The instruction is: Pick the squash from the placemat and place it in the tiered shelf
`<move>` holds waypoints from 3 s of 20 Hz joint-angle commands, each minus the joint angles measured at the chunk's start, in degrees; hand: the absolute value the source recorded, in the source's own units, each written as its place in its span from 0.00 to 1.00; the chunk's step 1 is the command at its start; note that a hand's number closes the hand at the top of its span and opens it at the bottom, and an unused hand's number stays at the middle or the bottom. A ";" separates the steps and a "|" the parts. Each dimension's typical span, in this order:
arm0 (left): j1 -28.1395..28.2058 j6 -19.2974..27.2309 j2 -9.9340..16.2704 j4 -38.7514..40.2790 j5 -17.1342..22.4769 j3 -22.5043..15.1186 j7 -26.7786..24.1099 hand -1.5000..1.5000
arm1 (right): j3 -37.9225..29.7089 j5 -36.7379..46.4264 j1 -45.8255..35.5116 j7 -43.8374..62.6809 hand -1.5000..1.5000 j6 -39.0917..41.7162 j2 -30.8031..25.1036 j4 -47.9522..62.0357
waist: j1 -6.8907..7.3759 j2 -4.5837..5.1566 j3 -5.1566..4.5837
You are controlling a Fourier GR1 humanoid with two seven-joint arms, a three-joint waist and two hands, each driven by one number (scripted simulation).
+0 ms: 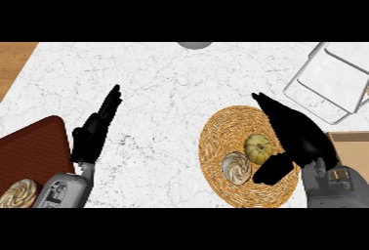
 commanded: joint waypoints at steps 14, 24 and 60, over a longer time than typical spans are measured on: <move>-0.37 -3.89 -2.62 0.66 -1.60 3.80 -0.73 0.50 | -2.44 9.24 2.19 -3.56 0.00 4.16 5.16 7.67 | -0.06 0.03 0.01; -1.50 -5.12 -3.84 3.64 -4.14 6.11 -1.74 0.50 | -2.45 15.31 5.11 -2.56 0.00 7.31 8.92 5.20 | -0.21 0.03 0.00; -1.01 -8.66 -6.54 -0.89 -6.83 9.47 1.41 0.50 | -1.69 32.71 8.62 -23.44 1.00 -0.52 13.78 19.36 | -0.08 0.02 0.02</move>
